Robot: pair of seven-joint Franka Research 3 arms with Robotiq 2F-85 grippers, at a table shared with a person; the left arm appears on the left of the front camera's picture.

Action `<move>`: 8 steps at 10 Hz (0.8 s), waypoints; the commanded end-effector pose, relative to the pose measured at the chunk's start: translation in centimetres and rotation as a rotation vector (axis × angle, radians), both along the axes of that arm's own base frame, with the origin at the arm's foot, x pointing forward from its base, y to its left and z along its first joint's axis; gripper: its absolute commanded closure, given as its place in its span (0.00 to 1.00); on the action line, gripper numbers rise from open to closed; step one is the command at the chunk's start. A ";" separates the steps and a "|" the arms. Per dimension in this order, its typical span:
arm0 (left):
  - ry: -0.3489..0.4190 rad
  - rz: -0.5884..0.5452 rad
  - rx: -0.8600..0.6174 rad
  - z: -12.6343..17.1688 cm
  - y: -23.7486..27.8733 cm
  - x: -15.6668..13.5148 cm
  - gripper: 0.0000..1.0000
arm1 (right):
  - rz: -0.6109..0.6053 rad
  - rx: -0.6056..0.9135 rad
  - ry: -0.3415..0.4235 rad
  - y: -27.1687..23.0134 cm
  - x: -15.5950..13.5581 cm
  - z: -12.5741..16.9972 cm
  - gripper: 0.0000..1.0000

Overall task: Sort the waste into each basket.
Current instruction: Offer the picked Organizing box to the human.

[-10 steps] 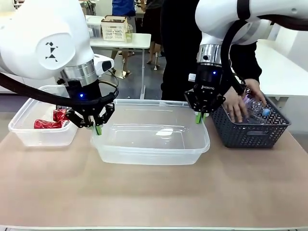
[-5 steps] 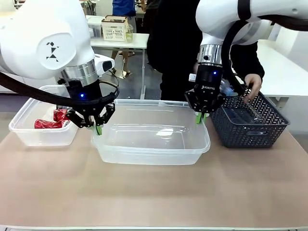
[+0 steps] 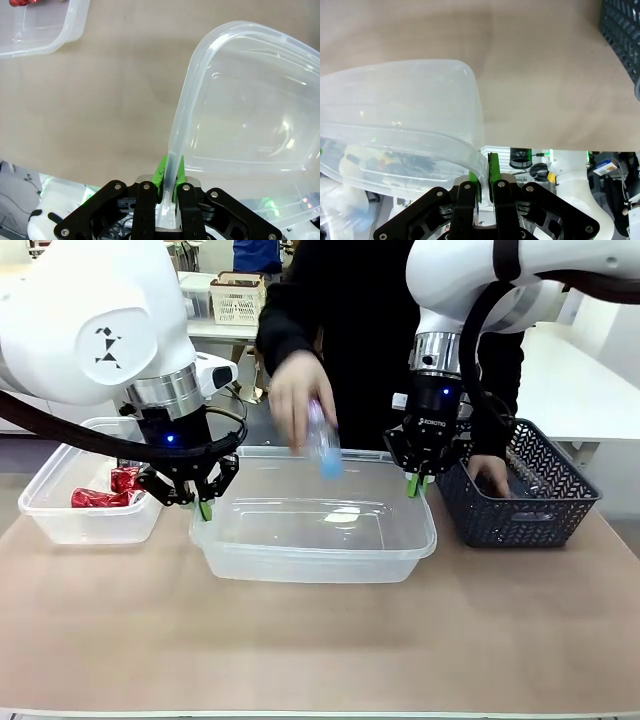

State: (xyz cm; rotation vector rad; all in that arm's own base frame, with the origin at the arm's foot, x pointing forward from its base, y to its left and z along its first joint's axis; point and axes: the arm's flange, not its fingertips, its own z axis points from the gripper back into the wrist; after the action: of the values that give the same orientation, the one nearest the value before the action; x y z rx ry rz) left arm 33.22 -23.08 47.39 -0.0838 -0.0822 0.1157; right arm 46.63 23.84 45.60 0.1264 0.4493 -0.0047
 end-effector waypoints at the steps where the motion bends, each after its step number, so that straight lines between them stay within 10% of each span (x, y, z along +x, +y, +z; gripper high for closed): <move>1: -0.021 0.017 -0.024 0.3 -0.5 0.1 0.94 | -0.002 0.012 -0.005 0.5 -0.2 0.0 0.91; 8: -0.021 0.017 -0.024 0.3 -0.5 0.1 0.94 | -0.002 0.012 -0.005 0.5 -0.2 0.0 0.91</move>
State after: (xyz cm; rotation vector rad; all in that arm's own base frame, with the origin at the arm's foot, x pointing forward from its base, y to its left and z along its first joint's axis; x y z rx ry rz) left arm 33.22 -23.08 47.39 -0.0838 -0.0822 0.1157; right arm 46.63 23.84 45.60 0.1264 0.4493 -0.0047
